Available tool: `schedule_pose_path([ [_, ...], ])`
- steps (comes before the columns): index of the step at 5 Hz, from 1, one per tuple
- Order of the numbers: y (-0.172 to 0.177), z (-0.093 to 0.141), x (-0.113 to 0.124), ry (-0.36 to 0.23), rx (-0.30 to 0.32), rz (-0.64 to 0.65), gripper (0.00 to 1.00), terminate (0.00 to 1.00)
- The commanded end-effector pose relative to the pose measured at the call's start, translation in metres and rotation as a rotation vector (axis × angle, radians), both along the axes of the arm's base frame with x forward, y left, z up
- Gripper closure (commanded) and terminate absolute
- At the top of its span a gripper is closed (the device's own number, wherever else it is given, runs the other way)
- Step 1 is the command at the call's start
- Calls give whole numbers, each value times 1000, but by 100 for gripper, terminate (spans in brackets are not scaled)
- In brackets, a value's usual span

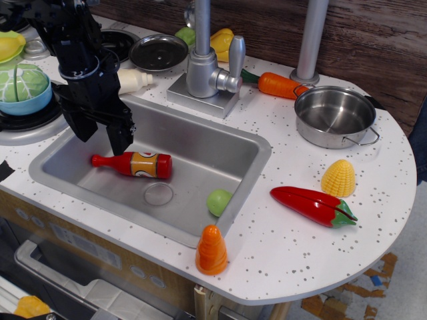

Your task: Put pepper in pan

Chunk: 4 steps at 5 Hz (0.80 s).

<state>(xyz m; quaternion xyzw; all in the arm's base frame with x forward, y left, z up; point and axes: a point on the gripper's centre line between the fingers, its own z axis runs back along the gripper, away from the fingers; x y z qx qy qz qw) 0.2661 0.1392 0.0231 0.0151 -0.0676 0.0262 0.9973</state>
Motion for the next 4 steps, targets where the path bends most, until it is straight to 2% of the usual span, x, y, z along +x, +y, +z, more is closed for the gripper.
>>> schedule_pose_path([
  [1,0,0,0,0,0,0,0,0],
  [2,-30,9,6,32,-28,114,0,0],
  [3,-68,35,15,78,-41,275,0,0],
  [4,-114,42,29,68,-89,498,0,0],
])
